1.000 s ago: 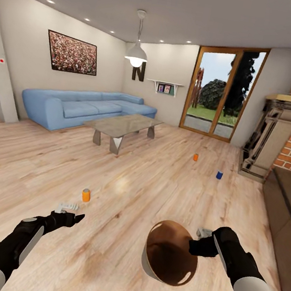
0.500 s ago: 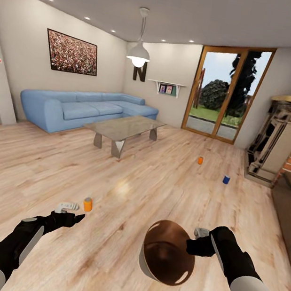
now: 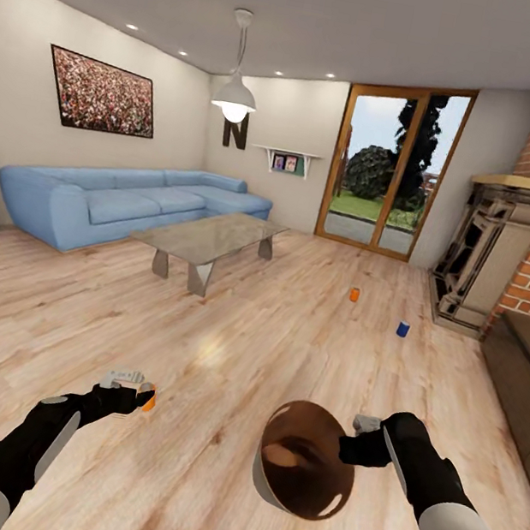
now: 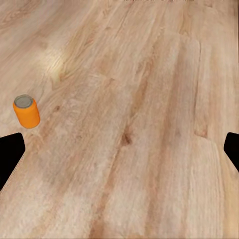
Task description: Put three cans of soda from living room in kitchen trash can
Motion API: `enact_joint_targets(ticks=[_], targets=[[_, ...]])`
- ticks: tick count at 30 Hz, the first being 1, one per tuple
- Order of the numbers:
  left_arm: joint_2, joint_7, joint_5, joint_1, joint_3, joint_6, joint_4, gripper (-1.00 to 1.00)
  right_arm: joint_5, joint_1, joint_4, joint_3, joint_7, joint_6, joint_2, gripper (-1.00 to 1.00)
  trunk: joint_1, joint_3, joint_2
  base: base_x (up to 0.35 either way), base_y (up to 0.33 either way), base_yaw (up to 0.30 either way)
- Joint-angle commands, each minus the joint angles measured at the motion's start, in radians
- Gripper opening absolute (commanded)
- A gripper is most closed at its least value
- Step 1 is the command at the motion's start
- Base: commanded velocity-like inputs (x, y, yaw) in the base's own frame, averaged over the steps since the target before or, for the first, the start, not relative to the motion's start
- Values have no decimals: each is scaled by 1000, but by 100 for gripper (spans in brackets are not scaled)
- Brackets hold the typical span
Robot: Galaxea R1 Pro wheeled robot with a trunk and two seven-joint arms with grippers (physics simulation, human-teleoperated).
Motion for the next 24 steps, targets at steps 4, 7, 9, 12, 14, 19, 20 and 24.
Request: enact_joint_targets(ticks=[4,7,9,12,14,19,20,24], targets=[[0,0,0,0,0,0,0,100,-28,0,0,-1,4,6,0,-100,0,4,0,282,218,-203],[0,0,0,-1,0,0,0,100,-28,0,0,-1,4,6,0,-100,0,7,0,282,218,-204],[0,0,0,0,0,0,0,100,-28,0,0,-1,4,6,0,-100,0,10,0,281,219,-204],[0,0,0,0,0,1,-1,100,-28,0,0,-1,4,6,4,-100,0,12,0,278,223,-164],[0,0,0,0,0,1,-1,100,-27,0,0,-1,4,6,7,-100,0,13,0,276,225,-95],[0,0,0,0,0,0,0,100,-26,1,0,0,3,6,14,-100,0,13,0,275,226,-31],[0,0,0,0,0,0,0,100,-27,1,0,0,3,6,14,-100,0,14,0,274,226,-7],[0,2,-1,0,0,-2,1,100,-27,1,0,0,5,7,16,-100,0,14,0,273,226,-4]])
